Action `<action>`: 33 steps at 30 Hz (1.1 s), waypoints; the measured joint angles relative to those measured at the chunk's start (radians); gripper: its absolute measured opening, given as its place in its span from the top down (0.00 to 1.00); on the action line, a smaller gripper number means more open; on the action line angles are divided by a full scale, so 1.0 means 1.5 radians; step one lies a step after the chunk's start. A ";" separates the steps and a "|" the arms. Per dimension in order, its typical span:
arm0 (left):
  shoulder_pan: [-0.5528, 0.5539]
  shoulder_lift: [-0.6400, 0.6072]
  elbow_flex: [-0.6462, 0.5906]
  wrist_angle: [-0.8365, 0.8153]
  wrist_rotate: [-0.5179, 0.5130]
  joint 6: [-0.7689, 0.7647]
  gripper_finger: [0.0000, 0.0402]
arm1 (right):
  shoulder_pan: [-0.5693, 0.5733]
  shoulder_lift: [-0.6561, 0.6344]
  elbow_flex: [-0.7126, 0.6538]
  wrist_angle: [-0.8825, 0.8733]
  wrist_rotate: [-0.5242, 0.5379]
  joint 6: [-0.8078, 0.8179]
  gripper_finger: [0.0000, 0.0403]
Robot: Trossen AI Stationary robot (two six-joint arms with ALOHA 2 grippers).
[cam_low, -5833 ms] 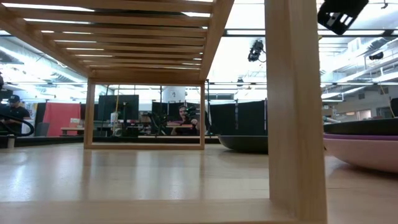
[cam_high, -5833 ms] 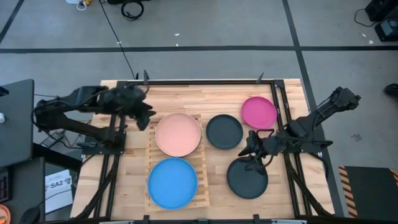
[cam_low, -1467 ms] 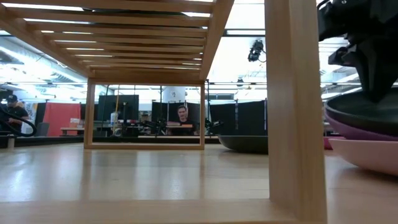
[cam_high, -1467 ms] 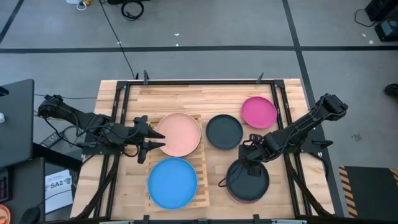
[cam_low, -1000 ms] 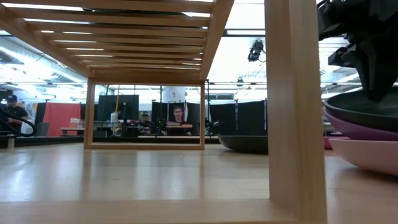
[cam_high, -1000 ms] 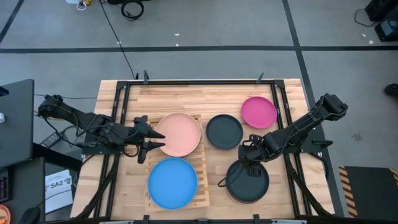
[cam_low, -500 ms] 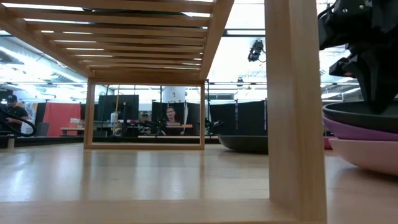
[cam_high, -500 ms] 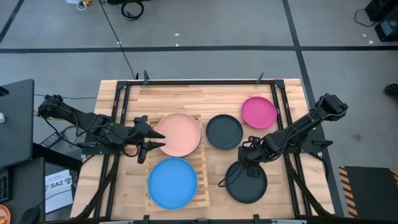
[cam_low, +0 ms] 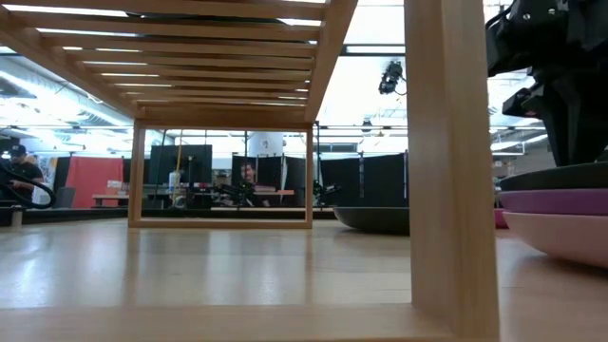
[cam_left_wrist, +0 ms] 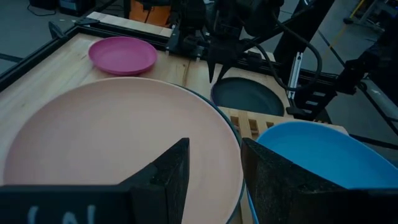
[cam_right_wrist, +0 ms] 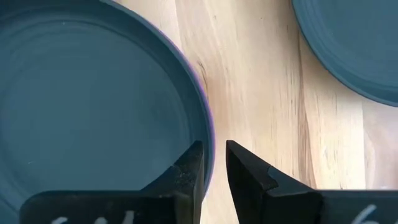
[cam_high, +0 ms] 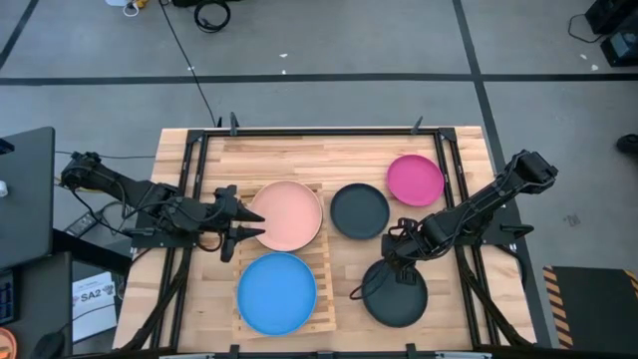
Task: Place and stack plates onto a shelf
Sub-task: Stack the bottom black plate on top of the blue plate on the shelf
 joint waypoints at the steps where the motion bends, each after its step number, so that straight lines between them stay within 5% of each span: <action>1: 0.000 0.000 0.000 0.000 0.000 0.000 0.63 | 0.000 0.000 0.000 0.000 0.000 0.000 0.82; 33: 0.000 0.000 0.000 0.000 0.000 -0.001 0.63 | -0.007 0.001 -0.093 0.153 -0.018 -0.016 0.81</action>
